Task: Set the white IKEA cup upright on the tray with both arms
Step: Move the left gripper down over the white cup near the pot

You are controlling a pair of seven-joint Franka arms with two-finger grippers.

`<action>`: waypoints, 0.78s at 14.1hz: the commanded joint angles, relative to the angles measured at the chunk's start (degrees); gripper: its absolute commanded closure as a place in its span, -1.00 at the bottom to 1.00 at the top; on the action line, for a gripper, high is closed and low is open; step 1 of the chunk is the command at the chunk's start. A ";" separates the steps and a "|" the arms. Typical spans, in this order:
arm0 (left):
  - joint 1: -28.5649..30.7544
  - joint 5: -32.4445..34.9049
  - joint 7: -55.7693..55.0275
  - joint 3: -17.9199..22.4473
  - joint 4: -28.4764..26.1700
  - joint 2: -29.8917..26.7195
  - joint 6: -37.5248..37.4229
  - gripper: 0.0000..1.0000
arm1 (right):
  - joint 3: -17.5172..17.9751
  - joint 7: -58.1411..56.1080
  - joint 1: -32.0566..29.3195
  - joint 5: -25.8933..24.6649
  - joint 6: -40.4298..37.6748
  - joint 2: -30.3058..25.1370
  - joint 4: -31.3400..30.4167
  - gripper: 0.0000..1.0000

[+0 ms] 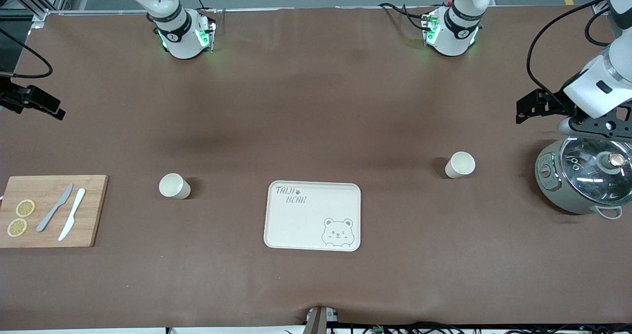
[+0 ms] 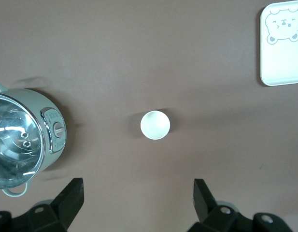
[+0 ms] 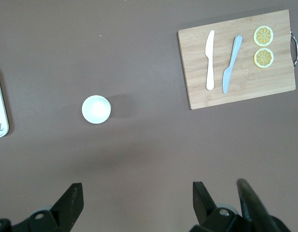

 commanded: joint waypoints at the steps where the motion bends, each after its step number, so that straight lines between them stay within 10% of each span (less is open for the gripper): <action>1: -0.13 0.58 -0.62 0.17 0.73 0.61 0.21 -1.00 | 0.39 0.92 -0.29 0.60 -0.73 0.69 1.36 -1.00; 11: -0.22 1.36 -0.35 0.17 1.79 1.41 0.21 -1.00 | 0.39 0.92 -0.29 0.60 -0.56 0.69 1.18 -1.00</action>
